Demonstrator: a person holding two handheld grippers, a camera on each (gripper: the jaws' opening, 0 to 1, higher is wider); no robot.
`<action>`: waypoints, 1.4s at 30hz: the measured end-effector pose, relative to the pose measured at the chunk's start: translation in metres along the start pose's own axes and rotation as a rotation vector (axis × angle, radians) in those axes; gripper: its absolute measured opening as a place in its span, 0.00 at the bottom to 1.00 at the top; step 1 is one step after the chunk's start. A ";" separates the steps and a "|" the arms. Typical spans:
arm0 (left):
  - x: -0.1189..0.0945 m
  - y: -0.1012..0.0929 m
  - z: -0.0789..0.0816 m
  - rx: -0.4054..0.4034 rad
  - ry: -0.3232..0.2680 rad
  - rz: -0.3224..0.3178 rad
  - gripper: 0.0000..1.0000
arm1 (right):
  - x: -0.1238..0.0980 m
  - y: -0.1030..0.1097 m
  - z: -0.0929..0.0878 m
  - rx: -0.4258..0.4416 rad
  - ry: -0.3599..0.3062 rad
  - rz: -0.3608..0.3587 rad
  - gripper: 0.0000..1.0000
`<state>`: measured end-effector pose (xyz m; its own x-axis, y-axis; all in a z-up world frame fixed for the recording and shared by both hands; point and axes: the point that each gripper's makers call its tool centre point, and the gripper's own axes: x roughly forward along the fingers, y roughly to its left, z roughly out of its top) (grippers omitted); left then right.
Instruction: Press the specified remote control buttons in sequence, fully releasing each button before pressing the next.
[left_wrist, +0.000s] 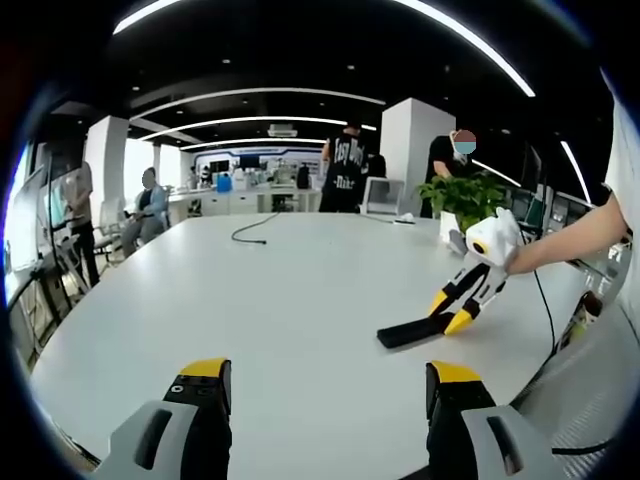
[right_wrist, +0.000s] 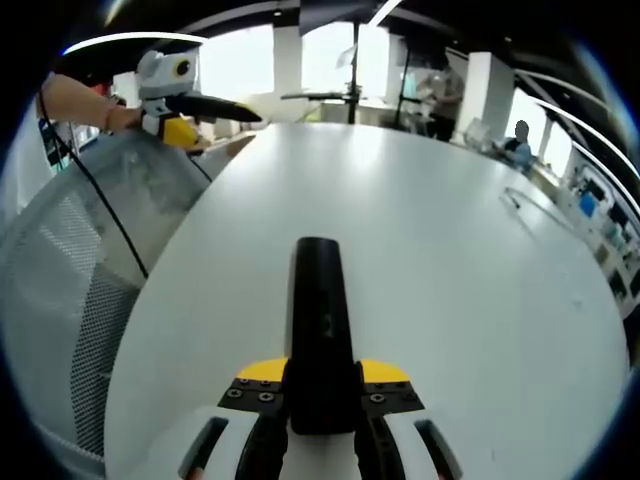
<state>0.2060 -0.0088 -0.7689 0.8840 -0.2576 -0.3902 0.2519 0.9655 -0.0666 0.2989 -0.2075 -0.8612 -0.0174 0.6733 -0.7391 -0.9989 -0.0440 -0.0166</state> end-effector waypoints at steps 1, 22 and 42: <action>0.000 0.000 0.000 -0.003 0.000 -0.002 0.82 | -0.001 -0.001 0.000 -0.001 0.000 -0.001 0.22; 0.000 0.000 -0.002 -0.001 0.004 -0.002 0.81 | 0.004 -0.013 0.000 0.007 0.007 -0.009 0.23; 0.001 0.000 -0.003 -0.001 0.011 -0.003 0.80 | 0.005 -0.026 0.000 0.009 0.014 -0.011 0.23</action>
<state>0.2054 -0.0090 -0.7718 0.8786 -0.2601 -0.4005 0.2543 0.9647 -0.0687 0.3245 -0.2027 -0.8645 -0.0060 0.6636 -0.7481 -0.9994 -0.0300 -0.0186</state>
